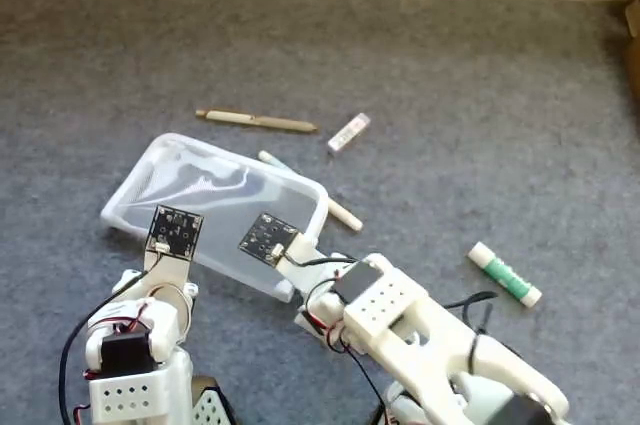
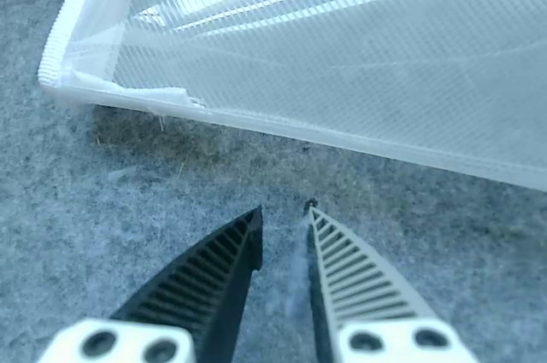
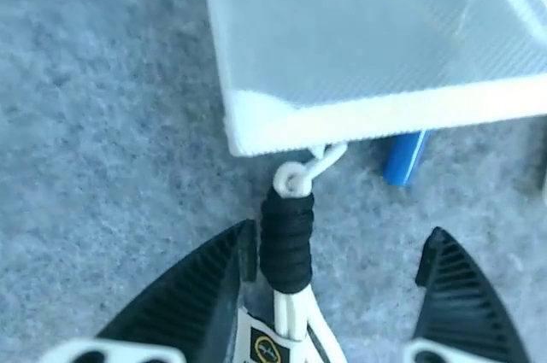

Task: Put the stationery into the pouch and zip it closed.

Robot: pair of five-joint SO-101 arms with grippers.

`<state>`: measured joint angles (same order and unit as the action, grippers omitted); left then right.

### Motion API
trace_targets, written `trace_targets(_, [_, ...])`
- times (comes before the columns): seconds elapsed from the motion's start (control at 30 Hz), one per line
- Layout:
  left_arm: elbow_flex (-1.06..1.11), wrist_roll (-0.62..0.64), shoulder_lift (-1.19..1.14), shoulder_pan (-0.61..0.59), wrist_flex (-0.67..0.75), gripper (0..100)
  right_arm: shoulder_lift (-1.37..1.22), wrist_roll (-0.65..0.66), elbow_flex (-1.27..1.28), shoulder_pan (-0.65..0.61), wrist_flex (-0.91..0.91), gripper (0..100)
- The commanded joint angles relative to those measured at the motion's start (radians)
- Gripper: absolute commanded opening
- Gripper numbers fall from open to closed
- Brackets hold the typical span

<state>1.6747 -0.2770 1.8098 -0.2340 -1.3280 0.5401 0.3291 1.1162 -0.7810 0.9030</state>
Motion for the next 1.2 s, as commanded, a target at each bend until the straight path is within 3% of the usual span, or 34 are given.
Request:
trace_targets(0.0, [0.022, -0.005, 0.008, -0.012, -0.008, 10, -0.116, -0.012, -0.039, 0.041, -0.03, 28.1])
trace_targets(0.8, [0.022, -0.005, 0.008, -0.012, -0.008, 10, -0.17, -0.071, -0.117, 0.038, -0.022, 23.3])
trace_targets(0.97, [0.022, -0.005, 0.008, -0.012, -0.008, 10, -0.17, -0.074, -0.12, 0.038, -0.028, 9.8])
trace_targets(1.17, [0.022, -0.005, 0.008, -0.012, -0.008, 10, -0.168, -0.069, -0.124, 0.036, -0.028, 0.4])
